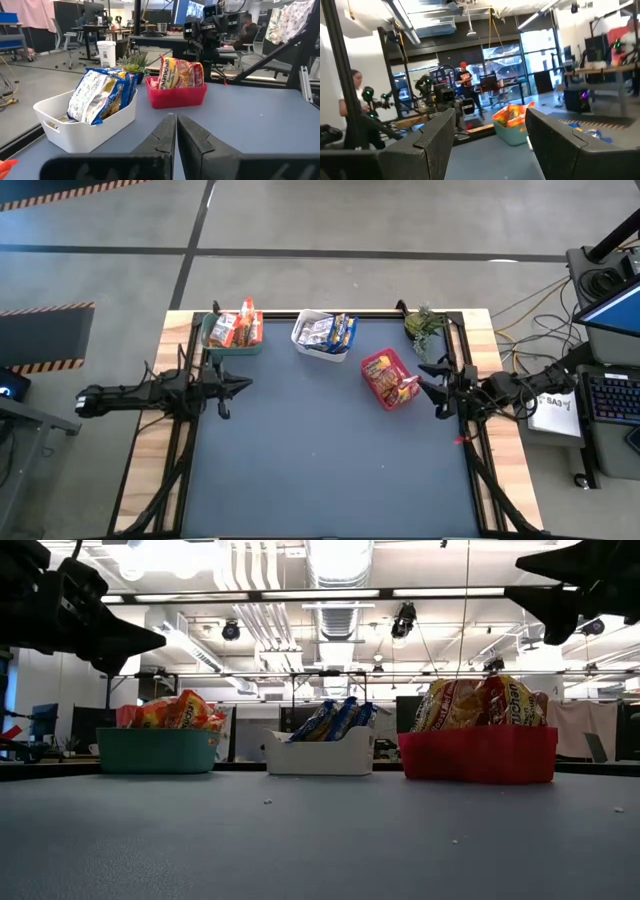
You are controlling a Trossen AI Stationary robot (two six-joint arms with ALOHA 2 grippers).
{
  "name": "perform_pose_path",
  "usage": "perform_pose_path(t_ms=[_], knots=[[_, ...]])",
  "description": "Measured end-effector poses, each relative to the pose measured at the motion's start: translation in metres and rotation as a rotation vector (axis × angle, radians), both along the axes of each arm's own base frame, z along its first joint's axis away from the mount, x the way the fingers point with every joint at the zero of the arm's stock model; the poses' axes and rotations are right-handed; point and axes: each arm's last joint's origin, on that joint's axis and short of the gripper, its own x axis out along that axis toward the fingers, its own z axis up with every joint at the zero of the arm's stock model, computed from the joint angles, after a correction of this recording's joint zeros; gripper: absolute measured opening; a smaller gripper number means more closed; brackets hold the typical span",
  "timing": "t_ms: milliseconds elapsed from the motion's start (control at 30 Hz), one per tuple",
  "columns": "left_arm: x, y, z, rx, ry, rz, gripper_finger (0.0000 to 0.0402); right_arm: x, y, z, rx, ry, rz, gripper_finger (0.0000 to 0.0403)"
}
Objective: Sort Maruchan noodles
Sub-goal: Return to Home Position
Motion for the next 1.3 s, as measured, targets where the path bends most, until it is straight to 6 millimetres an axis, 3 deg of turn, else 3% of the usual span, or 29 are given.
perform_pose_path(t_ms=[1300], knots=[[0.0003,0.0,0.0002,0.0,-0.003,0.0,0.0,0.001,0.0003,-0.0024,0.012,0.019,0.005,0.0228]])
